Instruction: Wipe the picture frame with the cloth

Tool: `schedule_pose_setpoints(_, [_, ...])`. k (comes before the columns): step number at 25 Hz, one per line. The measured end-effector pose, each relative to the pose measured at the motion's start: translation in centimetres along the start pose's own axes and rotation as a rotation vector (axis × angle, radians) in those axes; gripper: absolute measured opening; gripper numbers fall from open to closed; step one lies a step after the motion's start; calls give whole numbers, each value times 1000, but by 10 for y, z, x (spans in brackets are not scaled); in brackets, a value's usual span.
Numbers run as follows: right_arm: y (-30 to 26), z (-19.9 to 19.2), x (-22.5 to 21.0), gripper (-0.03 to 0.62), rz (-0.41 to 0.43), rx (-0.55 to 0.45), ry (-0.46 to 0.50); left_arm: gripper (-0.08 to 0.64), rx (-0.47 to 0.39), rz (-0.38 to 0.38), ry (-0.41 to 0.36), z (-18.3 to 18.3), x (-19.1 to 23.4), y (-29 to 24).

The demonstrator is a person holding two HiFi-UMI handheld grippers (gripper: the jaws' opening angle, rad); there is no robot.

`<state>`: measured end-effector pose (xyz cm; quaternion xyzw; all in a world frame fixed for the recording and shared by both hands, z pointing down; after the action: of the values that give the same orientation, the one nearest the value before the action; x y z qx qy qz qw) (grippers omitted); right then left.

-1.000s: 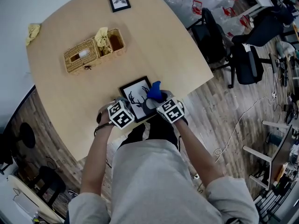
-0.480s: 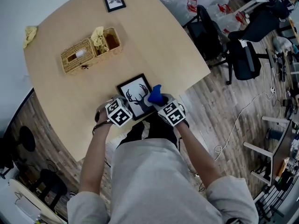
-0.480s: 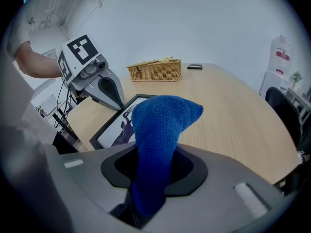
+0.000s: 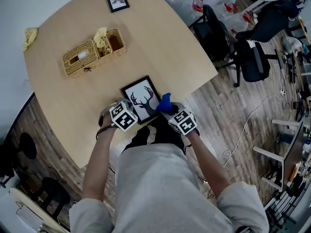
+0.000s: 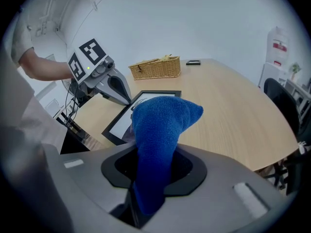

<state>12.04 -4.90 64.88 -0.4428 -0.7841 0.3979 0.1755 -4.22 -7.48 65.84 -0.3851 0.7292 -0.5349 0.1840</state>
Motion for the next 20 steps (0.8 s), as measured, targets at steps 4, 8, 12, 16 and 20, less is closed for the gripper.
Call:
schedule_pose_setpoints(4, [7, 2, 15, 110, 25, 1, 63, 54, -4, 6, 5, 0, 0, 2])
schedule_pose_setpoints(8, [11, -6, 29, 110, 71, 31, 128, 52, -16, 6, 11, 2, -3, 2])
schedule_pose_setpoints(12, [0, -5, 30, 109, 92, 68, 114, 52, -25, -5, 12, 1, 1, 0])
schedule_pose_setpoints(16, [0, -2, 32, 110, 144, 123, 140, 52, -13, -16, 16, -1, -1, 1])
schedule_pose_setpoints(20, [-3, 2, 35, 130, 165, 135, 179, 54, -14, -23, 18, 1, -1, 2])
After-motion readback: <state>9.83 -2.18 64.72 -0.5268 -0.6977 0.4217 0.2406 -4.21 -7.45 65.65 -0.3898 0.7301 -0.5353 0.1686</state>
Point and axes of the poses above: the fingertips, and each gripper's own axes: y backward along the fingers, x to its left, z out of its top, the point moved 3 cm from there along y, backward along the fingers, and after that the axes turned 12 degrees about y, right-handed, at the moved point
